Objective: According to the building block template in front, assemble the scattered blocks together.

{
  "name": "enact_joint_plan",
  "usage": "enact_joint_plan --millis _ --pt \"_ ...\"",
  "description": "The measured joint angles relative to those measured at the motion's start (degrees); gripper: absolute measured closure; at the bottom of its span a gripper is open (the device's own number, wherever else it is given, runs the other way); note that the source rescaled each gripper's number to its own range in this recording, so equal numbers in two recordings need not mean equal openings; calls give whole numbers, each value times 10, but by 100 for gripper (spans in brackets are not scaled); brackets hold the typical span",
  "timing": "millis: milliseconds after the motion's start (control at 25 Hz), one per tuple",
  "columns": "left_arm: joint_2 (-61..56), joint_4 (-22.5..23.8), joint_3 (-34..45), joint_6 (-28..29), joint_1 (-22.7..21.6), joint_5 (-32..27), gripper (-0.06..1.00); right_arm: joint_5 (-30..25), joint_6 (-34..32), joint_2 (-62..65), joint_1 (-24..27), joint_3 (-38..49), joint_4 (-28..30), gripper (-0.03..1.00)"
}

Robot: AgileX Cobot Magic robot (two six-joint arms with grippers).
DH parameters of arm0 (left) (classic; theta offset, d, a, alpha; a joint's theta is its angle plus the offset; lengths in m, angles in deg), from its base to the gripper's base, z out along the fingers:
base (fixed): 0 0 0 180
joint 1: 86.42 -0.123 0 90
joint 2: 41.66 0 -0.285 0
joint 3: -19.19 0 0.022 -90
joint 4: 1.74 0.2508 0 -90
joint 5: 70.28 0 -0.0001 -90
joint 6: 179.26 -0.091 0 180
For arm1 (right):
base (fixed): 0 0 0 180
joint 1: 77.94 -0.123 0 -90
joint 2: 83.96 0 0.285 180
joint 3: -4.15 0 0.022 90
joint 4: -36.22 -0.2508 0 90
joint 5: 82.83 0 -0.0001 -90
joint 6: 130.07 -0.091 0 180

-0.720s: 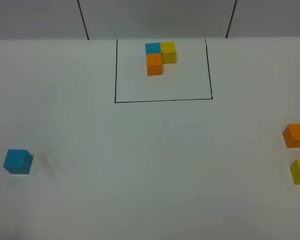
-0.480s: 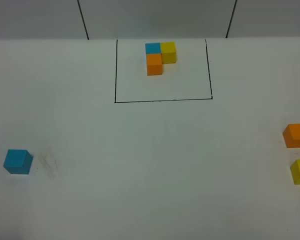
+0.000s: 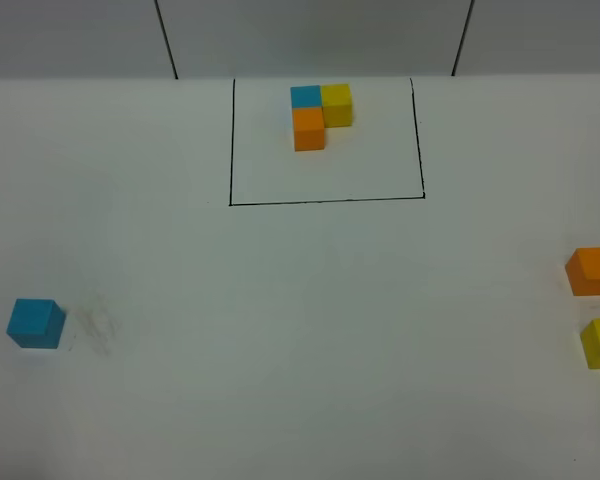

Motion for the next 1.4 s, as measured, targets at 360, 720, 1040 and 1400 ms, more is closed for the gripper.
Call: enact_joint_plan --millis 360,720,1040,1400 --pt "0 3 0 0 0 0 94 0 0 0 0 0 0 97" --pt "0 3 0 0 0 0 94 0 0 0 0 0 0 97" --pt "0 15 0 -6 0 0 92 0 0 0 0 0 0 97" --pt "0 21 0 -10 0 0 44 0 0 0 0 0 0 97"
